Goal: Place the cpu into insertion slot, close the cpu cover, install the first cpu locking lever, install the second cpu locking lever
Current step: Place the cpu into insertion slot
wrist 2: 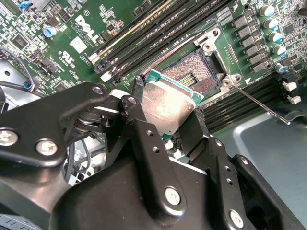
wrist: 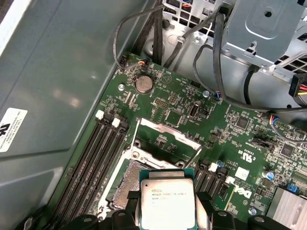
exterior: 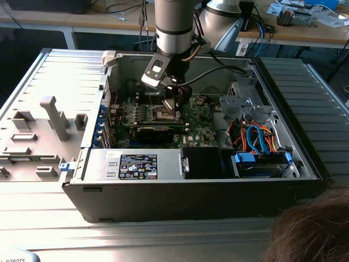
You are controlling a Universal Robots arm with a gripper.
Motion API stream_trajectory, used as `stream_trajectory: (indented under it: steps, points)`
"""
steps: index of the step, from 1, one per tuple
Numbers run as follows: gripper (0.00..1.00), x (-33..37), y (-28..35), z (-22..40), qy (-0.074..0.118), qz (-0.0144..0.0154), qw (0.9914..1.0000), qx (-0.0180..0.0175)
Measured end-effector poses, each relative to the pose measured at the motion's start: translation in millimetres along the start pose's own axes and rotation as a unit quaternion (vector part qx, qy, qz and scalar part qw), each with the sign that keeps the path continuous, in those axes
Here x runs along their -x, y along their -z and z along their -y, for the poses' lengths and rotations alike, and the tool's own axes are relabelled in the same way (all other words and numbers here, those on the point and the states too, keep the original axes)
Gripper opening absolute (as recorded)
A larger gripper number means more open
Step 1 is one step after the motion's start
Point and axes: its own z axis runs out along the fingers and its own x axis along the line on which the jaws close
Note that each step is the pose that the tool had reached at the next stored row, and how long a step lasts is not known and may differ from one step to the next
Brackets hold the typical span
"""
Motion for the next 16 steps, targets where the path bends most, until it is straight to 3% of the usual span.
stream_trajectory:
  steps: [16]
  points:
    - [0.55,0.0,-0.7,0.1,-0.017,0.0012,0.99986,0.0002]
